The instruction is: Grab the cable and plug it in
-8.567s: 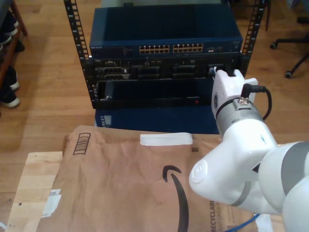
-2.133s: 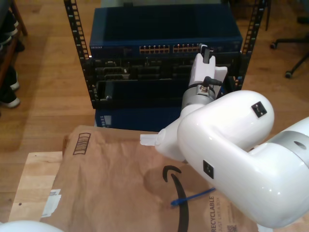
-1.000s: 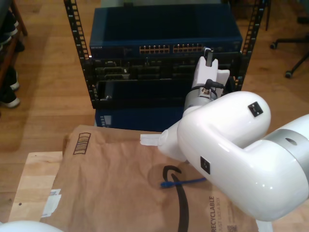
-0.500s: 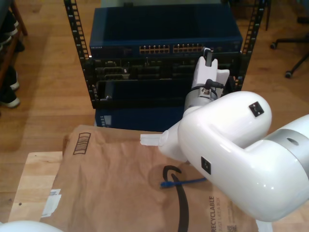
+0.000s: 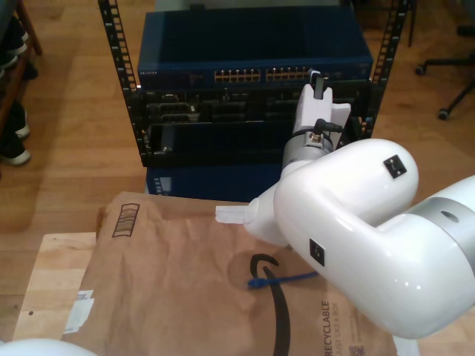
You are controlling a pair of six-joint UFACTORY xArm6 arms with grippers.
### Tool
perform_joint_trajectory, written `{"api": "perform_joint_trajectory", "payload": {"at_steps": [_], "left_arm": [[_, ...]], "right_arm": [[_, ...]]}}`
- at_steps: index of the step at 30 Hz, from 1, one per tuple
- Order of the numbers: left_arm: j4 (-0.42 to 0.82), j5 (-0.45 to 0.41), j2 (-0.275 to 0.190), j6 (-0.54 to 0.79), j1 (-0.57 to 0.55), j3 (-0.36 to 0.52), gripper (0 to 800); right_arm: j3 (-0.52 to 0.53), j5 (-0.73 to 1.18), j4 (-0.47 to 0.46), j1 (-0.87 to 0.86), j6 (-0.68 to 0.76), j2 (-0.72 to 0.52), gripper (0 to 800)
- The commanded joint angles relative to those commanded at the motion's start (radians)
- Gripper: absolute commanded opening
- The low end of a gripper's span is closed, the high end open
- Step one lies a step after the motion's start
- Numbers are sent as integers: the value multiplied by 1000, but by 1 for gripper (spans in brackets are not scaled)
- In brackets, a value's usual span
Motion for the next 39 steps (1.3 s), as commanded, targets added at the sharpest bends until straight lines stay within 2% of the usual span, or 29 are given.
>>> {"api": "perform_joint_trajectory", "payload": {"at_steps": [39], "left_arm": [[0,0,0,0,0,0,800]], "right_arm": [[2,23,-34,-2,-3,-2,0]]}}
